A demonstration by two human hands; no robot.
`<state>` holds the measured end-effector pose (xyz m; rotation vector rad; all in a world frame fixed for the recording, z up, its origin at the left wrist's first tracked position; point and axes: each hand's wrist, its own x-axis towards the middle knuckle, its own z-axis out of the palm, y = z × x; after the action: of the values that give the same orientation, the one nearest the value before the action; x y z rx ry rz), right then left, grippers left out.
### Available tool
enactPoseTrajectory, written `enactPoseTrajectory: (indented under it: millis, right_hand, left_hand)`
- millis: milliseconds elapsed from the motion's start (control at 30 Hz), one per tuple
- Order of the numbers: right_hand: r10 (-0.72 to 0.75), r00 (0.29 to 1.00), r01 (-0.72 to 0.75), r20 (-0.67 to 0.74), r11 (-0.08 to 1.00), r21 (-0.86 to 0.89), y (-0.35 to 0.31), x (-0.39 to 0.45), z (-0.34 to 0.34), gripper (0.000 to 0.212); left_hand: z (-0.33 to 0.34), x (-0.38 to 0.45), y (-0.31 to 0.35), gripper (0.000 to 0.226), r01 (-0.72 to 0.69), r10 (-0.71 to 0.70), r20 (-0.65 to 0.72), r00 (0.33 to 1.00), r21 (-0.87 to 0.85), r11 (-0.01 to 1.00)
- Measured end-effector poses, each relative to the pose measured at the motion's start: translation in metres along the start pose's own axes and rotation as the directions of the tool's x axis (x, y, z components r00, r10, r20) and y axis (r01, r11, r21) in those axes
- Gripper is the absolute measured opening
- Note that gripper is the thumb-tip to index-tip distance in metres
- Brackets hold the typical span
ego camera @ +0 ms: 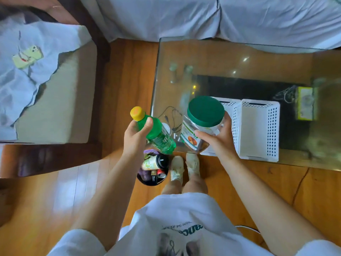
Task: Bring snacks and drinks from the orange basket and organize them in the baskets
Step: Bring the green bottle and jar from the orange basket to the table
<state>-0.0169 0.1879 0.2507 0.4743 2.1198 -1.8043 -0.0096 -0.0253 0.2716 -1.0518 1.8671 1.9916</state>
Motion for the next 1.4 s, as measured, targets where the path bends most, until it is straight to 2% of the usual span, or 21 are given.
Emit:
enactPoseTrajectory:
  millis: [100,267,367,600,800,1067,1267,1333,1400]
  right_hand:
    - [0.033,0.999,-0.033,0.008,0.999,-0.027,0.012,0.047,0.007,0.073]
    - [0.054,0.998,-0.050,0.036,0.994,-0.093,0.044,0.108,0.018,0.081]
    - [0.068,0.997,-0.059,0.043,0.983,-0.174,0.061,0.138,0.024,0.088]
    - [0.068,0.996,-0.053,0.055,0.970,-0.239,0.085,0.180,0.045,0.098]
    - [0.084,0.996,-0.076,0.019,0.958,-0.277,0.105,0.188,0.057,0.101]
    - [0.219,0.975,-0.194,0.029,0.912,-0.360,0.122,0.176,0.047,0.104]
    - [0.315,0.946,-0.273,0.081,0.904,-0.330,0.116,0.168,0.032,0.098]
    - [0.344,0.932,-0.293,0.112,0.900,-0.324,0.109,0.165,0.027,0.097]
    - [0.361,0.925,-0.307,0.120,0.895,-0.323,0.102,0.161,0.022,0.095]
  left_hand:
    - [0.014,0.037,-0.015,0.008,0.046,-0.047,-0.064,0.997,-0.016,0.999]
    - [0.034,0.092,-0.045,0.015,0.080,-0.084,-0.125,0.989,-0.039,0.996]
    - [0.042,0.116,-0.064,0.030,0.079,-0.073,-0.161,0.984,0.030,0.996]
    - [0.044,0.126,-0.088,0.040,-0.010,0.038,-0.117,0.992,0.230,0.973]
    - [0.042,0.121,-0.094,0.043,-0.050,0.065,-0.071,0.995,0.192,0.980]
    - [0.041,0.115,-0.097,0.047,-0.039,0.045,-0.044,0.998,0.121,0.992]
    - [0.047,0.112,-0.093,0.053,0.081,-0.072,-0.095,0.993,0.096,0.992]
    - [0.050,0.109,-0.090,0.067,0.130,-0.116,-0.129,0.985,0.100,0.986]
    - [0.052,0.108,-0.087,0.092,0.229,-0.212,-0.146,0.966,0.114,0.967]
